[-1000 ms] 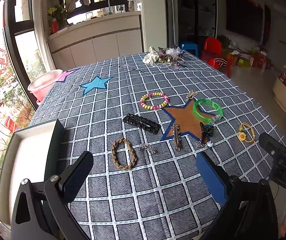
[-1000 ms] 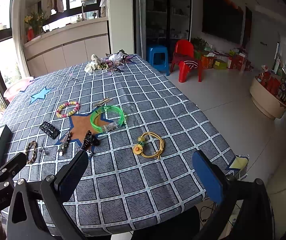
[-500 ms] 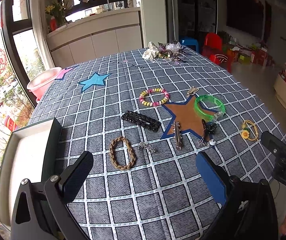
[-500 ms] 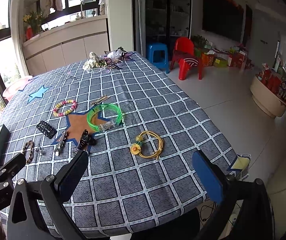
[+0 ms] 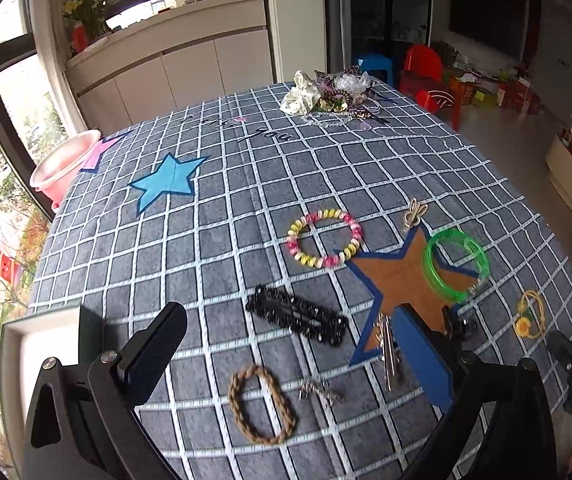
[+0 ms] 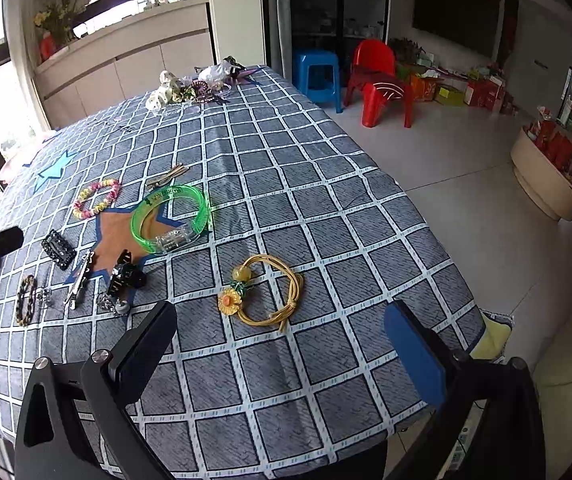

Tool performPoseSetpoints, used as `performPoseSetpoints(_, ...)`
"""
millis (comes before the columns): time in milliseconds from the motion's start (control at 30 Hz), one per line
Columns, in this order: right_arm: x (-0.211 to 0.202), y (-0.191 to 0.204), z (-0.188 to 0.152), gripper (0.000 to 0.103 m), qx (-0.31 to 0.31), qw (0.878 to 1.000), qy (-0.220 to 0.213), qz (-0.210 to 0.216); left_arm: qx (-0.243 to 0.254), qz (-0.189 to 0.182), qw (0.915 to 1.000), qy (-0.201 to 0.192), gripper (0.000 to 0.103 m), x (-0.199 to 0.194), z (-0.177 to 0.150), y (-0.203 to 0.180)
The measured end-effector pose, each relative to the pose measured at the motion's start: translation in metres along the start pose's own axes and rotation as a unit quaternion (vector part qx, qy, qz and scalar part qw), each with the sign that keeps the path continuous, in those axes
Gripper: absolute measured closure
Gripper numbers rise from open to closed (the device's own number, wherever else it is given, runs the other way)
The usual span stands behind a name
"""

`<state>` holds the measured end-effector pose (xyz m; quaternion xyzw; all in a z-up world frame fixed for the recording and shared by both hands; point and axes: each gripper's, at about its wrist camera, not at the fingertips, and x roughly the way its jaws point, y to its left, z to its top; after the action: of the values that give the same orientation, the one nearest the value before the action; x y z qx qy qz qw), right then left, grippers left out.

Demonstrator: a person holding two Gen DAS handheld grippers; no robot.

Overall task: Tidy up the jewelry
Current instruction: 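Grasp the pink-and-yellow beaded bracelet with left tool while right grasps yellow hair tie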

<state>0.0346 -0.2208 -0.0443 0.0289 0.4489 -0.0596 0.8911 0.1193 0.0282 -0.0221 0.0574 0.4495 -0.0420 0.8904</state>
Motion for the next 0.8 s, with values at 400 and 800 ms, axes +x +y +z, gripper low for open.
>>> performPoseSetpoints(400,0.050,0.007,0.006,0.000,-0.046,0.998,0.050,-0.010,0.031,-0.030,0.9969,0.066,0.000,0.096,0.044,-0.015)
performPoseSetpoints(800,0.062,0.010,0.008,0.010,-0.041,0.997,0.059,0.019,0.043,-0.067,0.9946,0.067,0.025,0.105,0.043,-0.022)
